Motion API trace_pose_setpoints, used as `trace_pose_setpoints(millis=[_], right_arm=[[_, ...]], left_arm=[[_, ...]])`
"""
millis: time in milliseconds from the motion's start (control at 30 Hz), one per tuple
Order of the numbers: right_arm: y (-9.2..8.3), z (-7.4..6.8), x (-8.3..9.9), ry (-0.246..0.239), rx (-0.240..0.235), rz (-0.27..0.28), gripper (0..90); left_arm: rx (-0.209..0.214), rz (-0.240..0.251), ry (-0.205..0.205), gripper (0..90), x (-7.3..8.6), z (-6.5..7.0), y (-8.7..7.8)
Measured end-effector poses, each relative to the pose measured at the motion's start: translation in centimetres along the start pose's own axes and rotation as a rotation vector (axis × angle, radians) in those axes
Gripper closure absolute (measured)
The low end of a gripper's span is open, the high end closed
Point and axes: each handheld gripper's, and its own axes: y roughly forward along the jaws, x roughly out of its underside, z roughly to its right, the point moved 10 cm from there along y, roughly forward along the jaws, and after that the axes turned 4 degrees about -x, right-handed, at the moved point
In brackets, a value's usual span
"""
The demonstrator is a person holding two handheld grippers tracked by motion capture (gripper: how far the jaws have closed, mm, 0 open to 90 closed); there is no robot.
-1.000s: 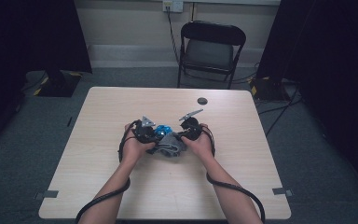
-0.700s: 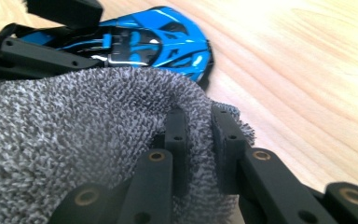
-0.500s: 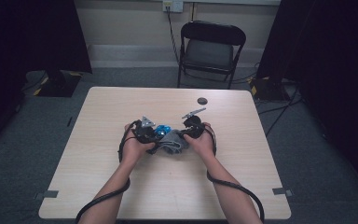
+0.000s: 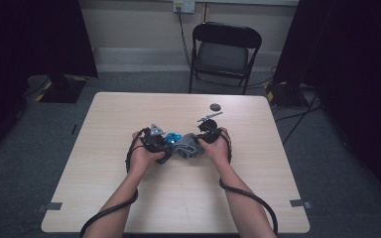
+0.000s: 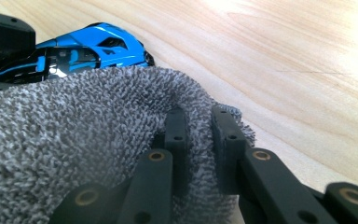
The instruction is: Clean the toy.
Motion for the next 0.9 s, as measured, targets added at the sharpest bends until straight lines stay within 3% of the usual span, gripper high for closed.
trace_pose_setpoints(millis=[433,667,900], right_arm=[[0.1,0.5,-0.5,0.018,0.031,0.014,78.3],[-0.4,1.4,-0.3,0.034,0.054,0.027,78.3],[-2.0,3.1,0.3,0.086,0.065,0.067,78.3]], left_arm=[[-0.006,-0.002,0.005,52.0,0.0,0.0,0.0],[-0.006,0.000,0.005,52.0,0.0,0.0,0.0],[-0.001,-0.001,-0.002,52.0,0.0,0.0,0.0]])
